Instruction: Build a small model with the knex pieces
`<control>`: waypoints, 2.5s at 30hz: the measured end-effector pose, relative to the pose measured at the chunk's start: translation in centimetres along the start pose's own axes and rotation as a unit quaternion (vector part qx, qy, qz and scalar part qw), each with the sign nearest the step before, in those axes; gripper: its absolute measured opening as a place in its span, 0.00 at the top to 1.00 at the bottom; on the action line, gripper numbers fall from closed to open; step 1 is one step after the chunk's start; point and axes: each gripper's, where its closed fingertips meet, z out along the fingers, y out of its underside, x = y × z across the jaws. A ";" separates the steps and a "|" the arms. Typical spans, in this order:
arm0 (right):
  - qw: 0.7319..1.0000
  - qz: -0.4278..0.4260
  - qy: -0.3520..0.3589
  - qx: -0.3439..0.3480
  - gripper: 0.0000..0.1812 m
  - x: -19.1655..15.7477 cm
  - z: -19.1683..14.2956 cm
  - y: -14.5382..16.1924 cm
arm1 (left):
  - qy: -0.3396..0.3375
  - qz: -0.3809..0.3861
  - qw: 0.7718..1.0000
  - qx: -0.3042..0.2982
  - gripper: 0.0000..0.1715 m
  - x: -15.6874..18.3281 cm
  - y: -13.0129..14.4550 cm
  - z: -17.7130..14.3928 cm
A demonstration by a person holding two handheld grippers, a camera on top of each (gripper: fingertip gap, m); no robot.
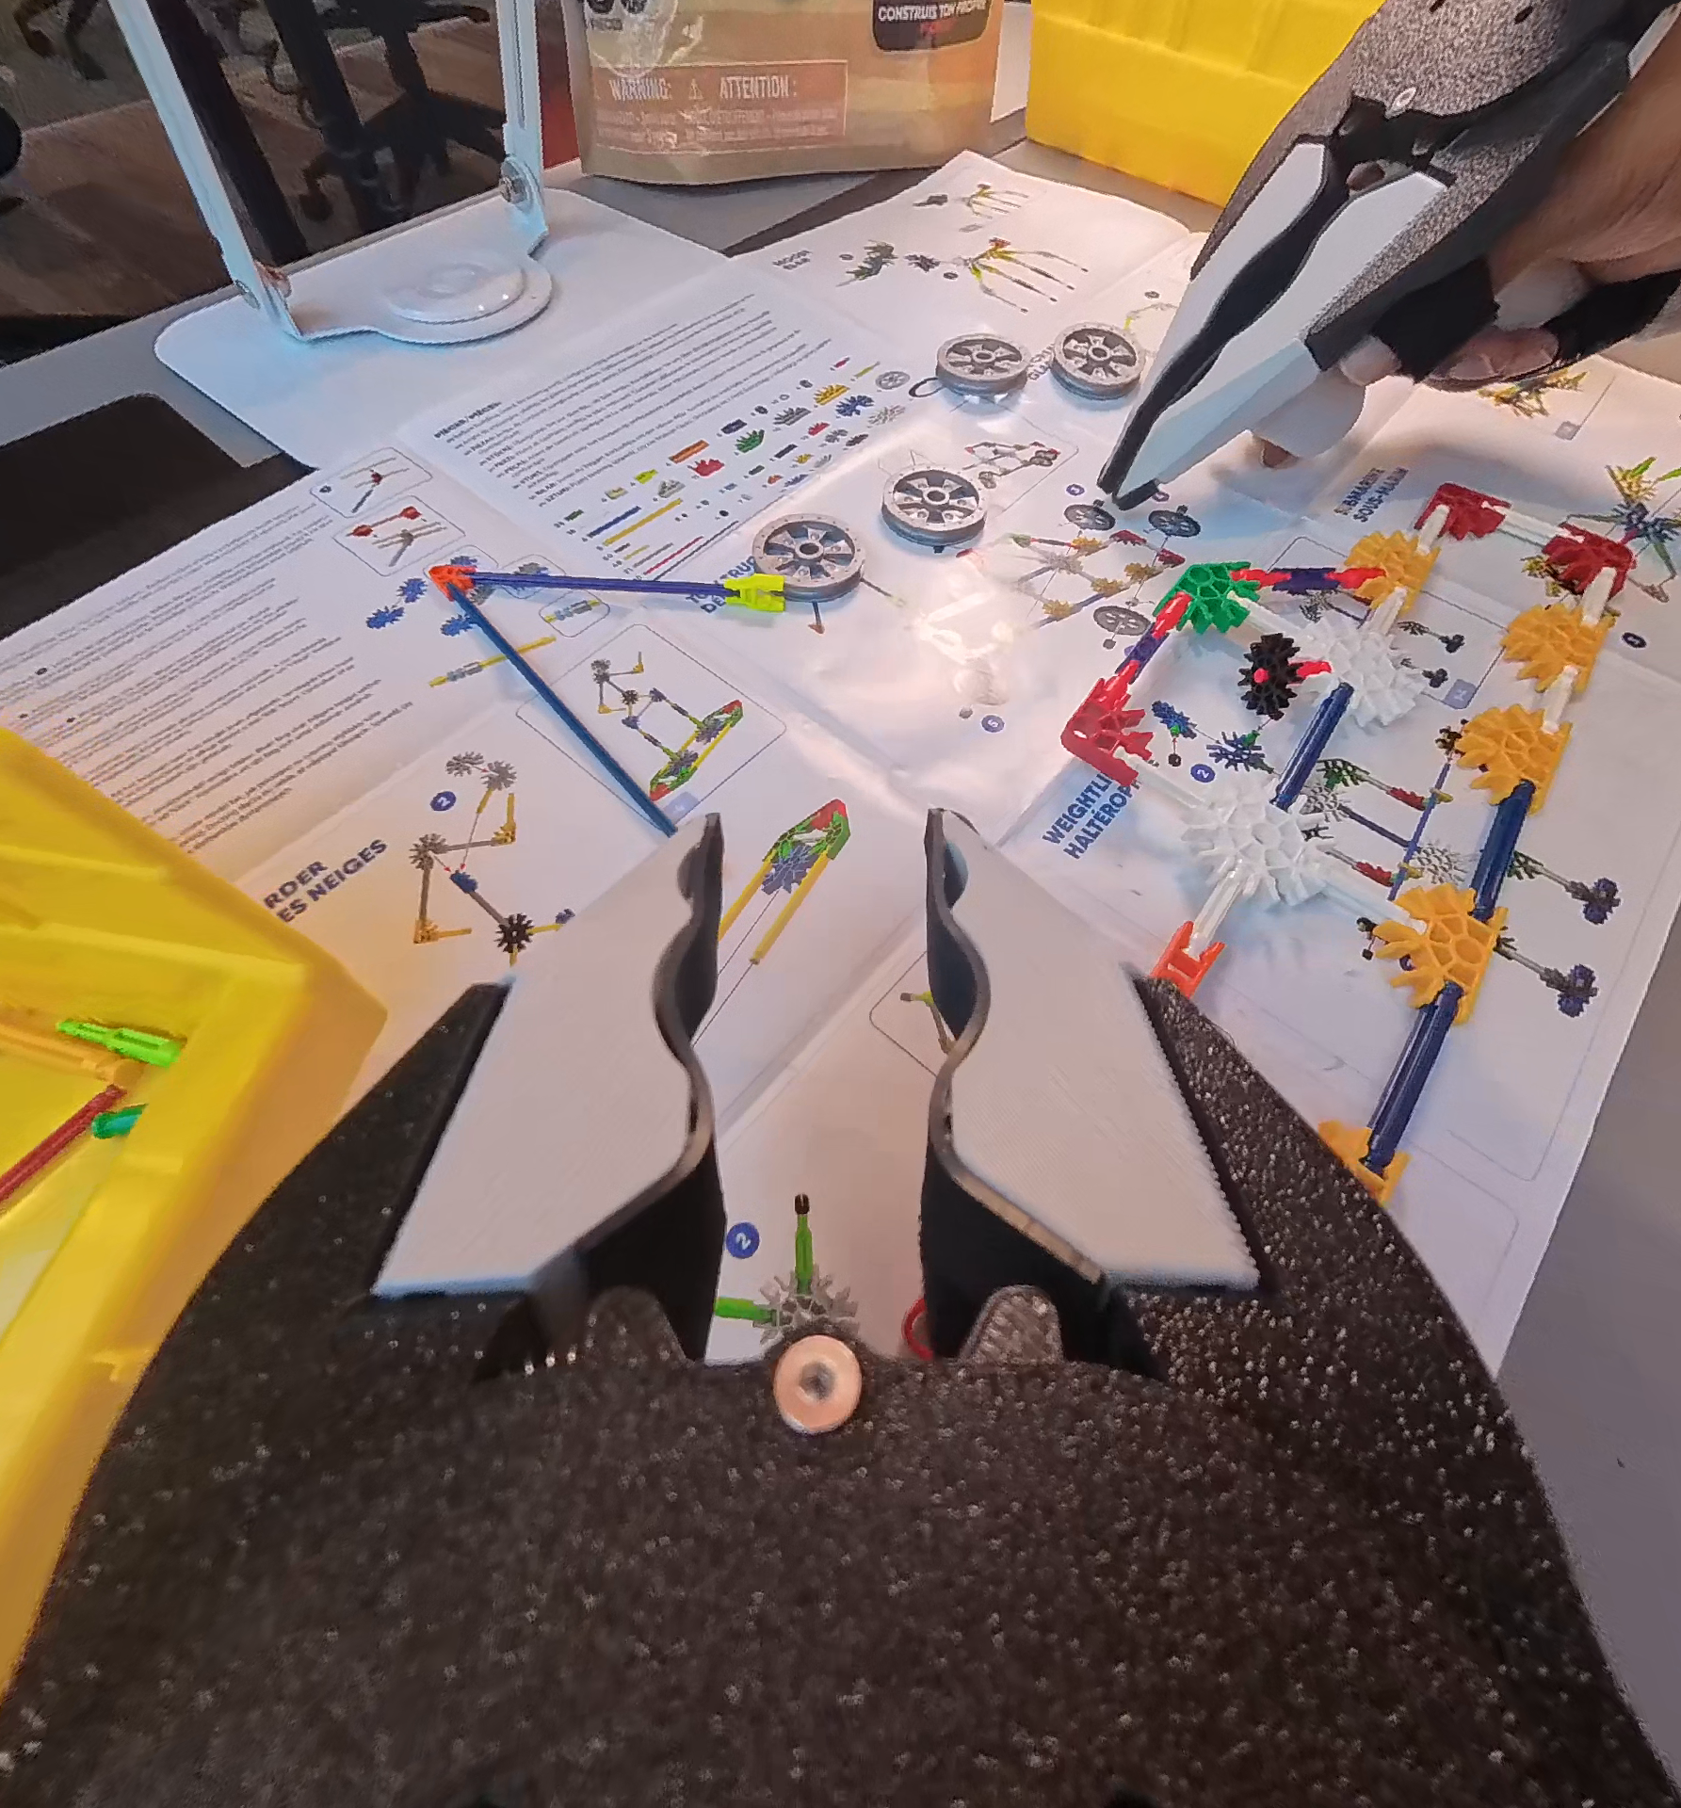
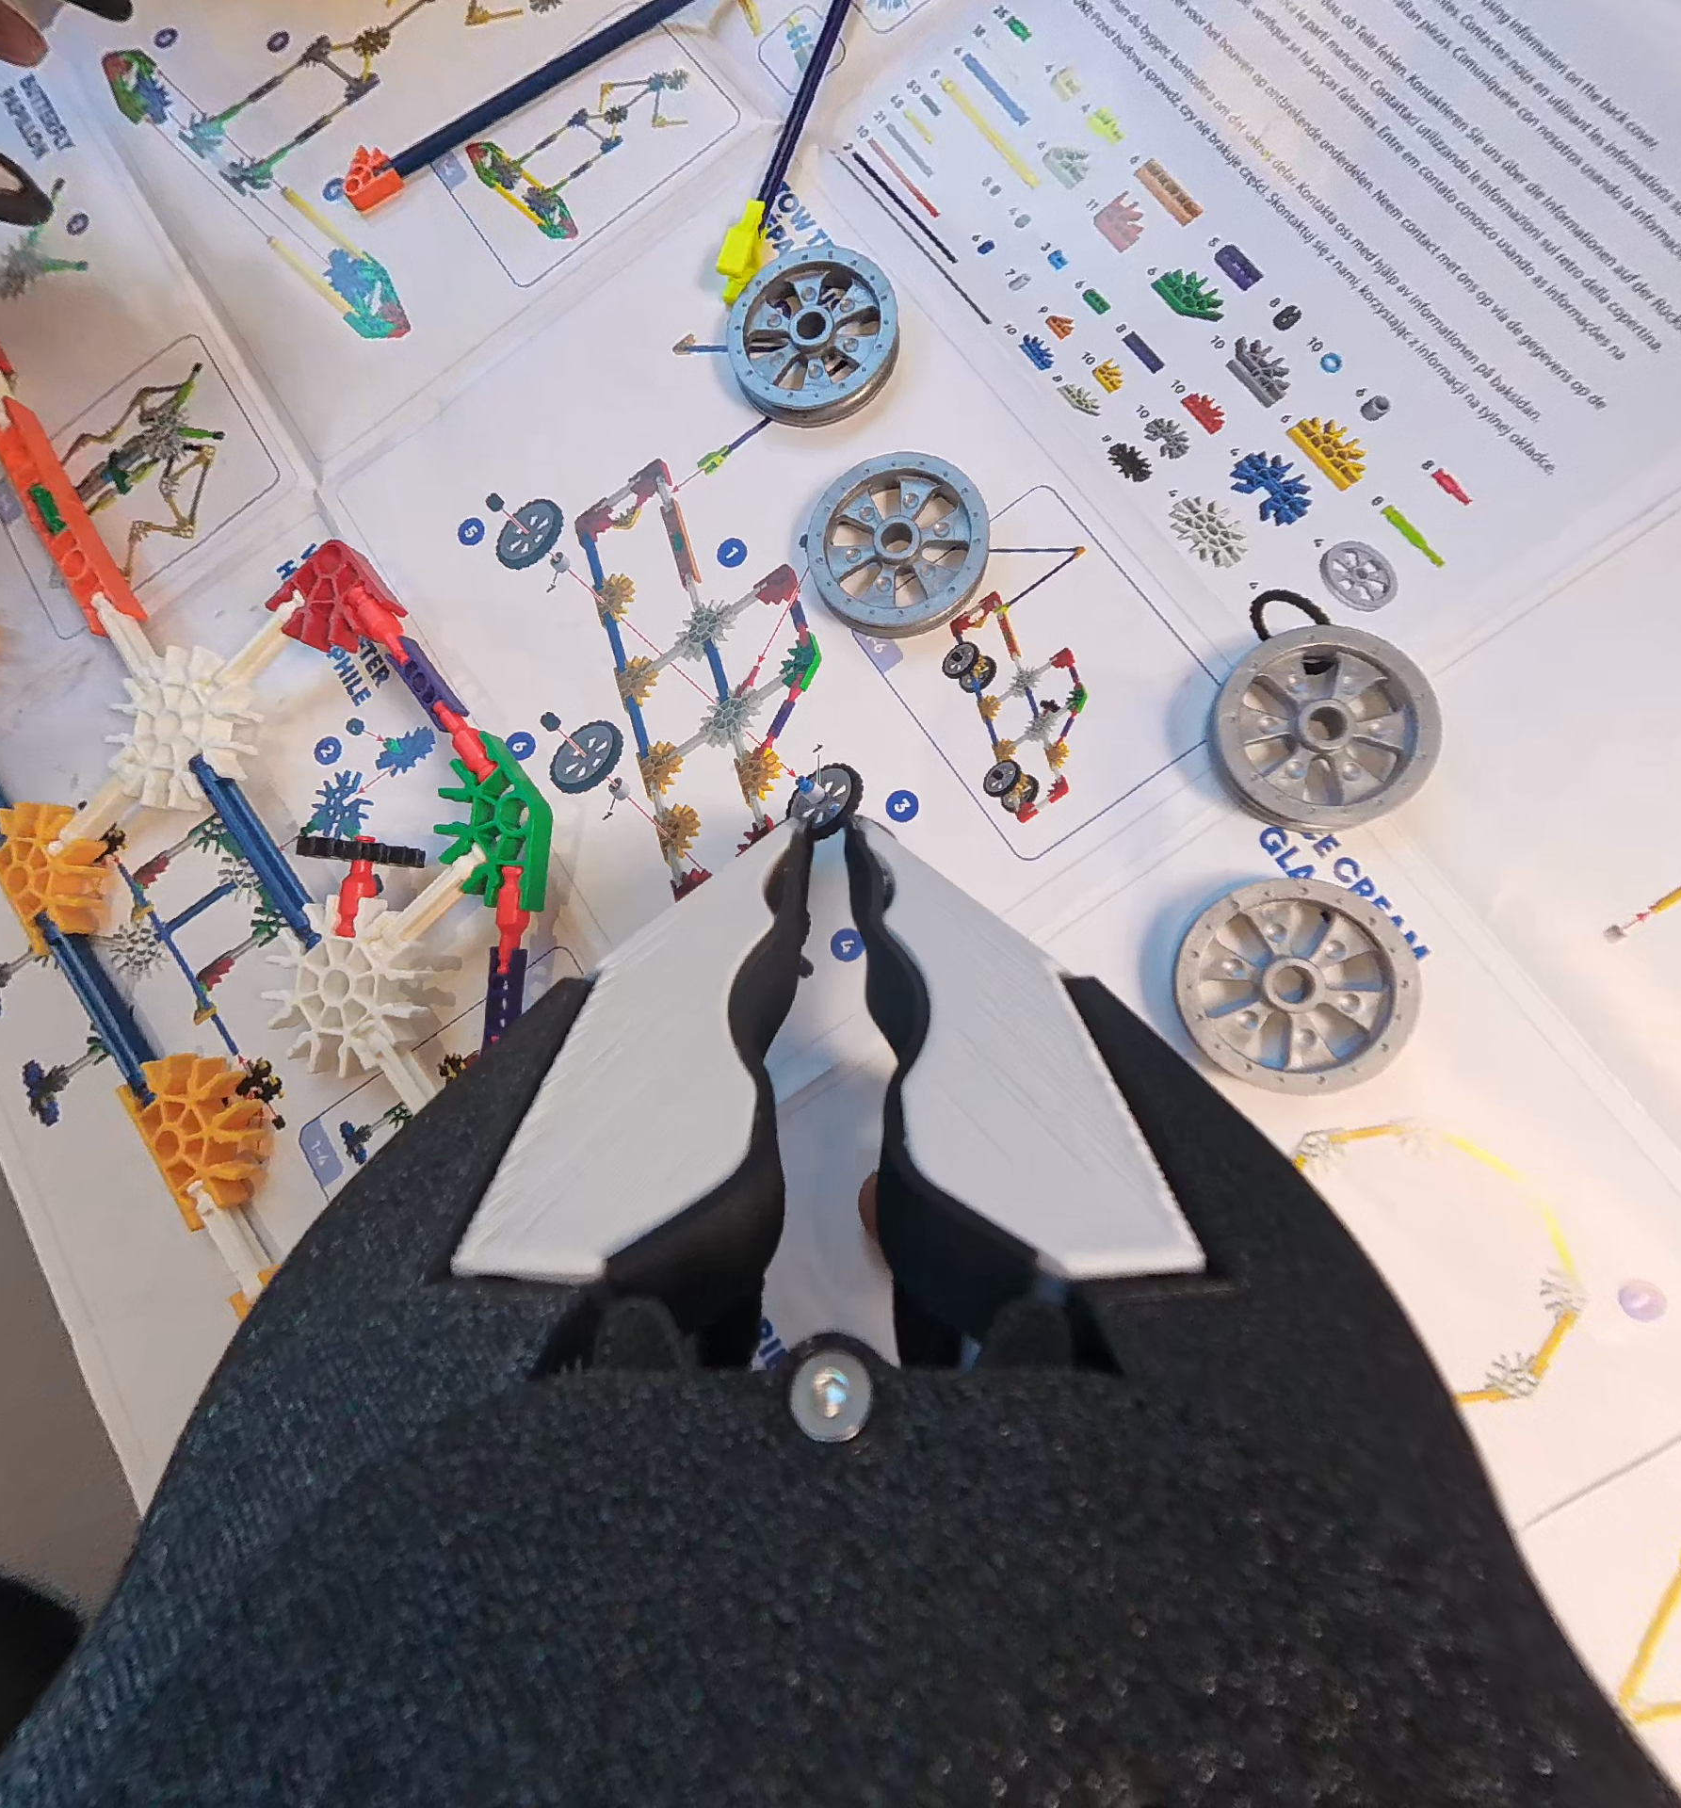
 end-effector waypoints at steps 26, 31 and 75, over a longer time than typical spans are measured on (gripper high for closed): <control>0.977 0.002 0.057 0.205 0.95 -4.8 -9.3 -1.0 | -0.251 -0.196 0.893 -0.317 0.85 -30.6 5.3 -5.6; 0.967 0.043 0.074 0.239 0.96 -3.2 -11.6 0.6 | -0.247 -0.219 0.888 -0.322 0.86 -30.6 6.2 -4.5; 0.970 0.011 -0.023 0.243 0.93 -6.9 -8.2 0.4 | 0.153 0.121 0.981 0.019 0.98 7.1 -6.4 1.7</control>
